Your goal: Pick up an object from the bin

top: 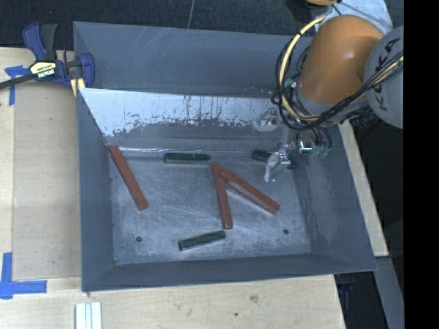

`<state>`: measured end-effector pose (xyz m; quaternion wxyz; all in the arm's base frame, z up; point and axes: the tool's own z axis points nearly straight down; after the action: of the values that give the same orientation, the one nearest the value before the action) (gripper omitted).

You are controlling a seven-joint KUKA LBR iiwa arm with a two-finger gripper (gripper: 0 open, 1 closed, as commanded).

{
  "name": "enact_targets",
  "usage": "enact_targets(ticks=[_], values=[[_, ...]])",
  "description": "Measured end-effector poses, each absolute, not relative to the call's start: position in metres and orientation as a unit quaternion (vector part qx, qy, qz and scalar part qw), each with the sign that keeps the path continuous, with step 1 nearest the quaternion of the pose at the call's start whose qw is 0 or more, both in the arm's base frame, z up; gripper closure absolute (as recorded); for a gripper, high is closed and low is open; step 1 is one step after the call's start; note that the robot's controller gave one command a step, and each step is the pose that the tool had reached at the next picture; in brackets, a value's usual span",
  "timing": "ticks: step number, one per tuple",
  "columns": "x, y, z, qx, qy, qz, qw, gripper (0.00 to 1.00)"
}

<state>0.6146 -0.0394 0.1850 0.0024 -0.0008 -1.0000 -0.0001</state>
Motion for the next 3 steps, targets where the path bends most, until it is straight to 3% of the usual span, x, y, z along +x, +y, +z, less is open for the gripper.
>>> enact_targets(ticks=[1,2,3], values=[[0.616,-0.039,0.190,0.000,-1.000,0.000,-0.002,0.00],[0.611,-0.024,0.148,-0.037,-0.999,0.000,-0.004,0.00],[0.614,-0.019,0.078,-0.023,-1.000,0.000,-0.012,1.00]])
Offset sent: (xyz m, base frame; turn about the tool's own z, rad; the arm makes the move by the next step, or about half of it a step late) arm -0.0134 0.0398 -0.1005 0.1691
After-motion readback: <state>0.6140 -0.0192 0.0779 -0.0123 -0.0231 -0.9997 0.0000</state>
